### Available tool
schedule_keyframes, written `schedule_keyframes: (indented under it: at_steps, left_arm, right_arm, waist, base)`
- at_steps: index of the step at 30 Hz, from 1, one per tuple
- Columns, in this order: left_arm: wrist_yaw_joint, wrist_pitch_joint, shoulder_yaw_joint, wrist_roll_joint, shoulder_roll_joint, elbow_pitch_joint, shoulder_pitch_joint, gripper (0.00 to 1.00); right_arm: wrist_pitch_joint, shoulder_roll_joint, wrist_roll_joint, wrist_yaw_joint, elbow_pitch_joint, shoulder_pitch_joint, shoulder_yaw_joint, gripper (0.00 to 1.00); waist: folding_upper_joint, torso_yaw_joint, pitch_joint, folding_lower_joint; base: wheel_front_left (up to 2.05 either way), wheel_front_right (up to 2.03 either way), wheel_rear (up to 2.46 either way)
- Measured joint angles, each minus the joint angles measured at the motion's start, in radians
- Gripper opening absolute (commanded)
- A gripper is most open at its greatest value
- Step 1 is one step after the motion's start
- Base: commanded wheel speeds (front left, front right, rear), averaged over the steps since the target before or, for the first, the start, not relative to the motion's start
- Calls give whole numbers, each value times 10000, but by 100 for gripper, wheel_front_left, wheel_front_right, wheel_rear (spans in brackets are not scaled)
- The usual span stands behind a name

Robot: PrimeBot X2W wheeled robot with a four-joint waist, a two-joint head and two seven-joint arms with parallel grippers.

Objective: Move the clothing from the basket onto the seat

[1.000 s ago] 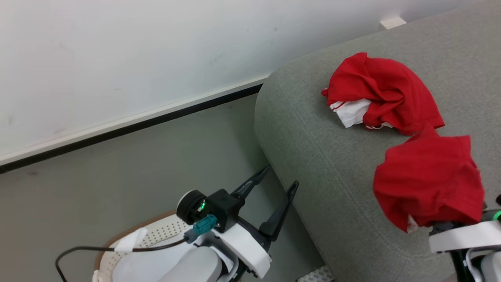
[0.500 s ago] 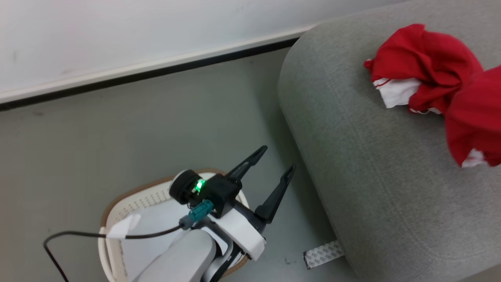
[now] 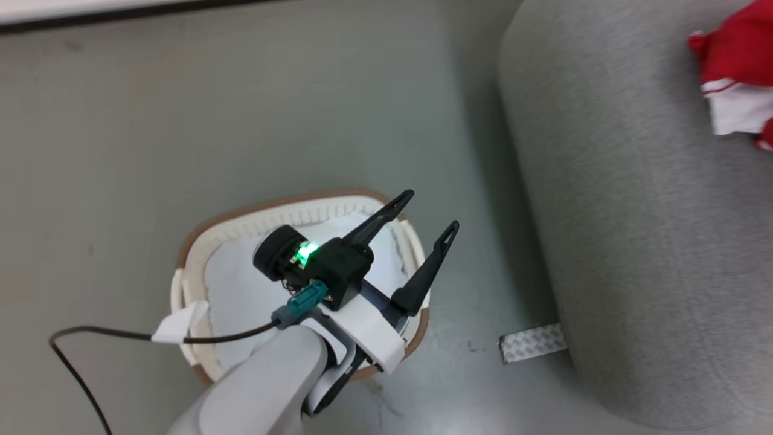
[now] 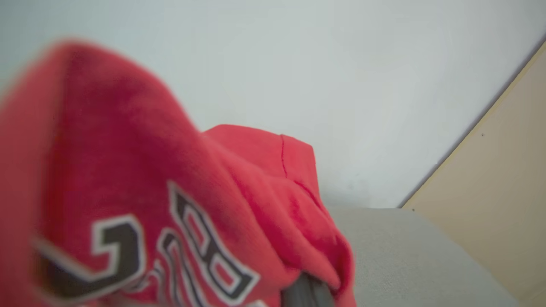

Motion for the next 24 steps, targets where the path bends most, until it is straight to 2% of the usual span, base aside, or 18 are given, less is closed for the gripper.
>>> schedule_keyframes:
  at_steps: [3,5,12,15,16,18,19,20,24]
  left_arm:
    - [21,17,25,48,63,-58,-134,100]
    - [21,12,44,132,92,-84,-236,100]
    - [25,-54,0,219,77,-82,-526,100]
    - [38,-67,13,219,75,-38,-576,100]
    - [59,-73,27,219,77,-17,-580,100]
    - [69,-84,59,215,100,33,-580,100]
    - [77,-113,67,203,102,65,-579,100]
    - [77,-130,67,199,109,102,-575,100]
    - [125,-165,111,127,151,257,-515,100]
  right_arm:
    - [355,-525,4,0,738,-443,399,0]
    - [761,-736,92,0,1220,-639,794,0]
    - [2633,-918,1223,0,2681,-776,1839,0]
    - [2907,-886,1707,0,2811,-788,2130,0]
    - [2963,-888,1864,0,2805,-815,2213,18]
    - [2968,-869,2098,0,2803,-841,2431,63]
    - [2984,-869,2140,0,2800,-841,2554,63]
    - [3051,-871,2211,0,2788,-843,2669,100]
    - [3342,-949,2441,0,2614,-842,3225,100]
  waist:
    - [0,242,425,-1]
    - [0,387,694,0]
    - [0,798,1394,-1]
    - [0,880,1531,-1]
    - [0,879,1541,-1]
    - [0,827,1505,-1]
    - [-1,800,1465,-1]
    - [0,774,1409,-1]
    - [0,676,1085,-2]
  base:
    - [0,0,0]
    - [0,0,0]
    - [0,0,0]
    - [0,0,0]
    - [0,0,0]
    - [0,0,0]
    - [0,0,0]
    - [0,0,0]
    - [0,0,0]
